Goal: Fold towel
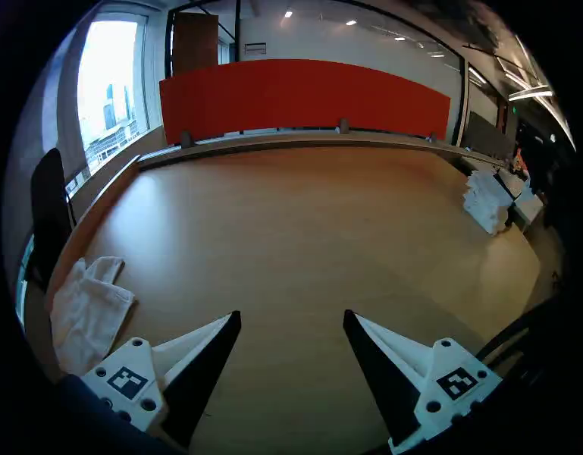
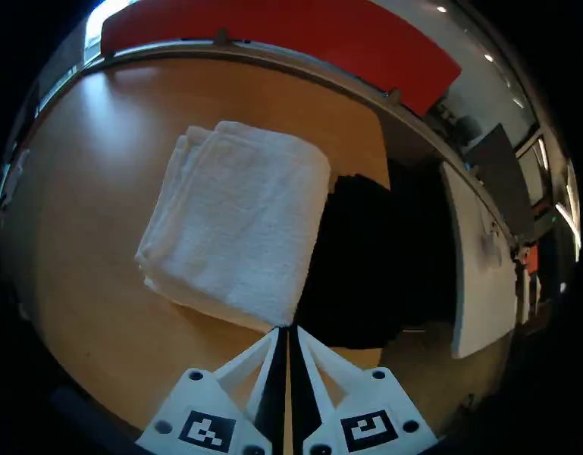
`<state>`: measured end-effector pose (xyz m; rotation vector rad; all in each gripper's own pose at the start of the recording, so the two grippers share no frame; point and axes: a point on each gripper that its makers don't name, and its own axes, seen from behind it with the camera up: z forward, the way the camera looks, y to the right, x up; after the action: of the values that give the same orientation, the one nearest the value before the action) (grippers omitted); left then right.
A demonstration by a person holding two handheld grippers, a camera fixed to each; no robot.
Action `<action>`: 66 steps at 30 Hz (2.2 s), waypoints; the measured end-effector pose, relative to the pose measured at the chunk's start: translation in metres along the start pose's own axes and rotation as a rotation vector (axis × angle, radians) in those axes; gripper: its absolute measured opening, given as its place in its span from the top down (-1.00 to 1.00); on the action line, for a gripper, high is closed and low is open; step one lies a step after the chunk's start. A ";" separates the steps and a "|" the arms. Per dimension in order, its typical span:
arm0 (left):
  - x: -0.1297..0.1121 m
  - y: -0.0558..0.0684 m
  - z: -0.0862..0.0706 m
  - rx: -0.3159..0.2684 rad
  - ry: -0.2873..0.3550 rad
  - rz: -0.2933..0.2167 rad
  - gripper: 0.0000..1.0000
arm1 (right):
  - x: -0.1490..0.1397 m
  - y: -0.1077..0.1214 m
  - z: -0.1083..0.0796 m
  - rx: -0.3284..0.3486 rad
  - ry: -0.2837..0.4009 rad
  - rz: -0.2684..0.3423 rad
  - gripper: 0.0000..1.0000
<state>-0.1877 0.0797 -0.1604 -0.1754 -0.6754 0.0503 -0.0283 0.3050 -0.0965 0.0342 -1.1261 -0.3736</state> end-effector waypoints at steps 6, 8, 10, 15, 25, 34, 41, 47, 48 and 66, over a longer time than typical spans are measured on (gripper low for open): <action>-0.001 0.000 0.000 0.003 -0.001 -0.001 -1.00 | -0.001 -0.001 0.002 -0.002 -0.003 -0.008 0.81; -0.001 0.000 0.000 0.003 -0.001 -0.002 -1.00 | -0.001 -0.002 0.001 0.003 -0.002 -0.010 0.69; -0.001 0.000 0.000 0.003 -0.002 -0.002 -1.00 | -0.001 -0.003 0.001 0.007 0.001 -0.013 0.57; -0.001 0.000 0.001 0.001 -0.002 -0.002 -1.00 | 0.003 -0.005 0.000 0.014 0.012 -0.019 0.24; 0.000 -0.001 0.001 0.003 -0.003 -0.004 -1.00 | 0.012 -0.013 0.003 0.032 0.023 -0.023 -0.43; 0.001 -0.002 0.002 0.004 -0.004 -0.004 -1.00 | 0.025 -0.019 0.003 0.049 0.050 0.023 -0.77; 0.002 -0.004 0.004 0.005 -0.004 -0.005 -1.00 | 0.037 -0.024 0.002 0.067 0.072 0.059 -0.77; 0.002 -0.005 0.004 0.007 -0.006 -0.003 -1.00 | 0.050 -0.034 0.006 0.094 0.091 0.097 -0.77; 0.002 -0.005 0.004 0.007 -0.006 -0.003 -1.00 | 0.052 -0.036 0.007 0.099 0.094 0.105 -0.77; -0.004 -0.008 0.002 0.020 -0.018 -0.004 -1.00 | 0.047 -0.063 0.029 0.151 0.065 0.206 -0.76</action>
<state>-0.1921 0.0719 -0.1602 -0.1546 -0.6930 0.0543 -0.0536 0.2358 -0.0566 0.0619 -1.0804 -0.1026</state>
